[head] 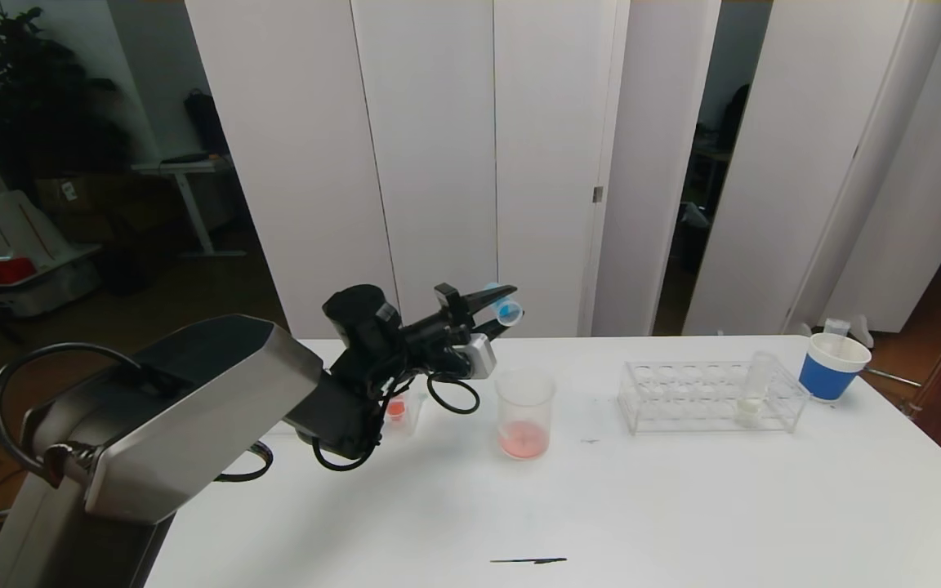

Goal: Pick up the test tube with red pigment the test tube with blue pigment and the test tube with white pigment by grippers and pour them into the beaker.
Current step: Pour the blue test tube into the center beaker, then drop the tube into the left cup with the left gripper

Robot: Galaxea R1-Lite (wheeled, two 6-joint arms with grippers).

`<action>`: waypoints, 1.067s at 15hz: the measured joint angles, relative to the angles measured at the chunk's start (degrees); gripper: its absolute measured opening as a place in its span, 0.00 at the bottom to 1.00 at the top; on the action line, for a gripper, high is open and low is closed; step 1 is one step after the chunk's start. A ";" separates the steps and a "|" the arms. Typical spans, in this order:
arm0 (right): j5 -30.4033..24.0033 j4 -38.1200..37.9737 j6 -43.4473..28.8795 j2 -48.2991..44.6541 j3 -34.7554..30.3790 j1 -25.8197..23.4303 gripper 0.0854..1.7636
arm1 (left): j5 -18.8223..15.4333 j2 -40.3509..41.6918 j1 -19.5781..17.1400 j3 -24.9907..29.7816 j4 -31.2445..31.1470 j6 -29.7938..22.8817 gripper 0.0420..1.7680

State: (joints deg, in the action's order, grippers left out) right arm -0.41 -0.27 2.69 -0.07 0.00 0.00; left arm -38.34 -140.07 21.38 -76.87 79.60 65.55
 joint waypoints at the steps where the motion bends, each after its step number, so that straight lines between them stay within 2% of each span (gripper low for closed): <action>1: 0.00 0.00 0.00 0.00 0.00 0.00 0.99 | 0.15 -0.20 0.13 -0.05 -0.02 0.24 0.31; 4: -0.02 -0.02 0.00 0.00 0.00 0.00 0.99 | 1.18 -0.61 0.33 -0.35 0.38 1.84 0.31; 7: 0.00 0.00 0.02 0.00 0.00 0.00 0.99 | 2.77 -0.91 0.28 -0.35 3.35 2.89 0.31; 13: 0.00 0.00 0.00 0.00 0.00 0.00 0.99 | 3.25 -1.58 0.67 -0.50 3.66 4.13 0.31; 16: 0.00 0.02 0.00 0.00 0.00 0.00 0.99 | 5.00 -1.99 1.10 -0.91 3.77 6.19 0.31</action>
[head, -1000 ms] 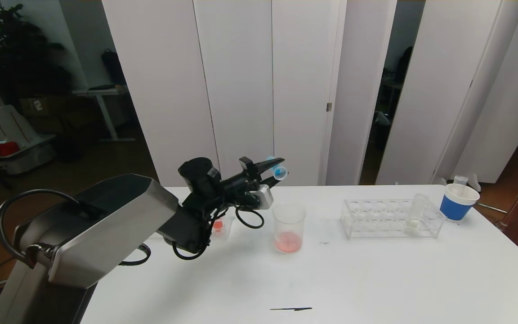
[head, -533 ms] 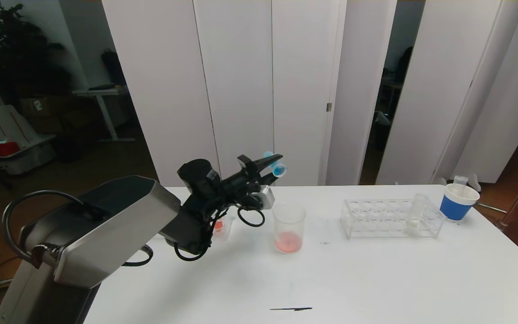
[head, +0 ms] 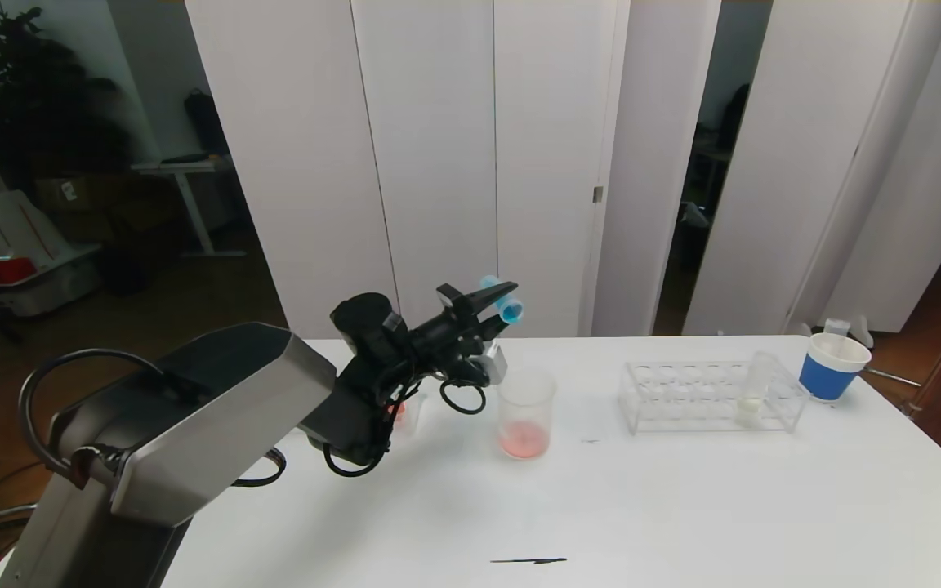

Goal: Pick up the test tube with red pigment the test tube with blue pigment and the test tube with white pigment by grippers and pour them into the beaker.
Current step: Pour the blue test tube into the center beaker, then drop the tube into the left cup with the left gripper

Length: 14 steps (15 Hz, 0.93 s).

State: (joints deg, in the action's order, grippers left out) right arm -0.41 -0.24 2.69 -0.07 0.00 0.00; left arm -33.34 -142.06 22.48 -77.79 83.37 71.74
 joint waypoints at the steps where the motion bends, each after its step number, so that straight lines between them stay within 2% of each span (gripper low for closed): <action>1: 0.00 -0.02 -0.02 0.00 0.00 0.00 0.99 | 0.49 -0.12 0.09 -0.07 0.50 0.55 0.31; 14: 0.00 -0.02 0.02 0.00 0.00 0.00 0.99 | 0.85 -0.44 0.01 -0.13 2.44 0.28 0.31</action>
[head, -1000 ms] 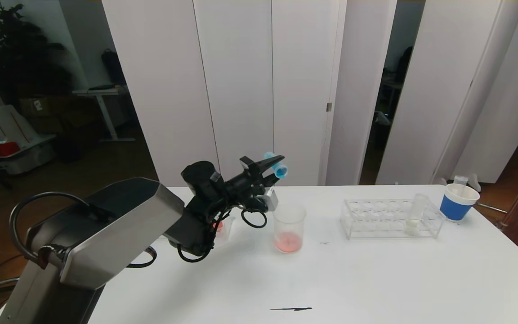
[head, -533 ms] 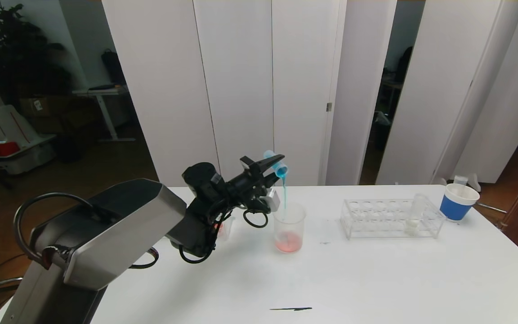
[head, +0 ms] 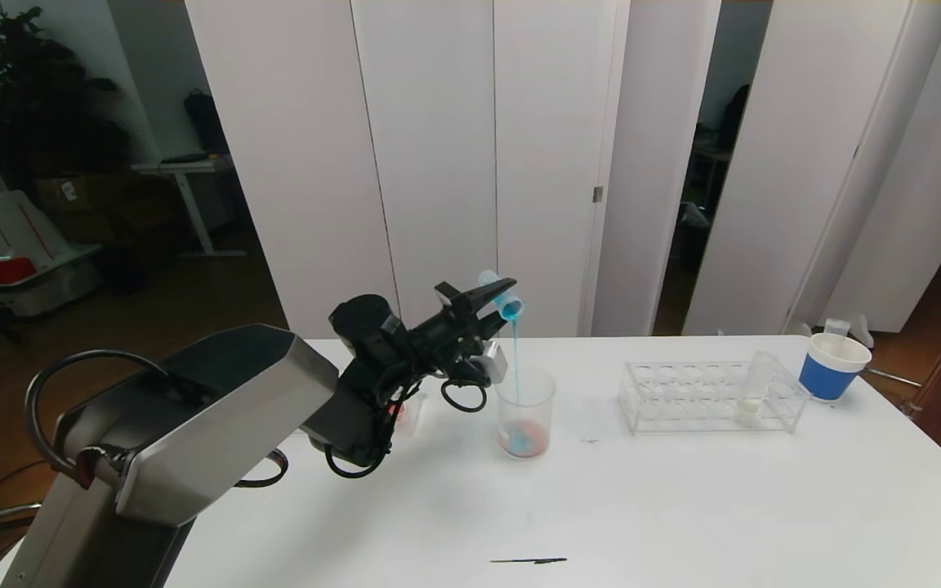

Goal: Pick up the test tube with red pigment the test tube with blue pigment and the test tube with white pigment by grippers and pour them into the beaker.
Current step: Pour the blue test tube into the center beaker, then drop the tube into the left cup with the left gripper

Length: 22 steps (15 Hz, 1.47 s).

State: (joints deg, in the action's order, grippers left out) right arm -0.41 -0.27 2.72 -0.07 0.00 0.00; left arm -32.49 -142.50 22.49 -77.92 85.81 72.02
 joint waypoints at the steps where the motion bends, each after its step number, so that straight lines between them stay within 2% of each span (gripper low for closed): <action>1: 0.00 0.00 0.00 0.00 0.00 0.00 0.99 | -0.01 0.02 0.00 0.04 0.43 -0.02 0.31; 22: 0.01 0.02 -0.02 0.00 0.00 0.00 0.99 | 0.07 0.35 0.18 0.06 3.66 1.65 0.31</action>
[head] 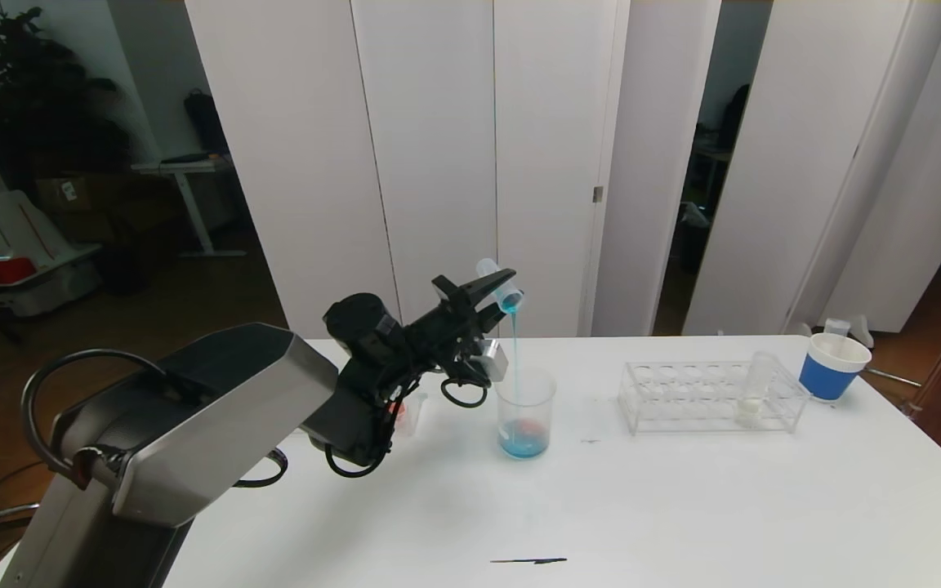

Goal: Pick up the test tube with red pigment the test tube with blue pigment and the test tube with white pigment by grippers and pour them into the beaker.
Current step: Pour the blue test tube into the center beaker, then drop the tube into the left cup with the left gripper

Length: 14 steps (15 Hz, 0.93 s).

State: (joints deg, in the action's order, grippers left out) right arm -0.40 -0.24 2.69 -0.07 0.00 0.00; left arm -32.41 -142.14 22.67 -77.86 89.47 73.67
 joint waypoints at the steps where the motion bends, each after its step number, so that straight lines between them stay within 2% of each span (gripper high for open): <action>1: -0.01 -0.02 0.02 0.00 0.00 0.00 0.99 | 0.00 0.00 0.00 0.00 0.00 0.01 0.31; 14: -0.01 -0.02 0.02 0.00 0.00 0.00 0.99 | -0.09 0.24 0.00 -0.02 -0.05 0.11 0.31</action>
State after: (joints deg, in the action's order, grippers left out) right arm -0.41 -0.27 2.72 -0.07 0.00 0.00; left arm -32.50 -141.90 22.67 -77.89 89.42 73.78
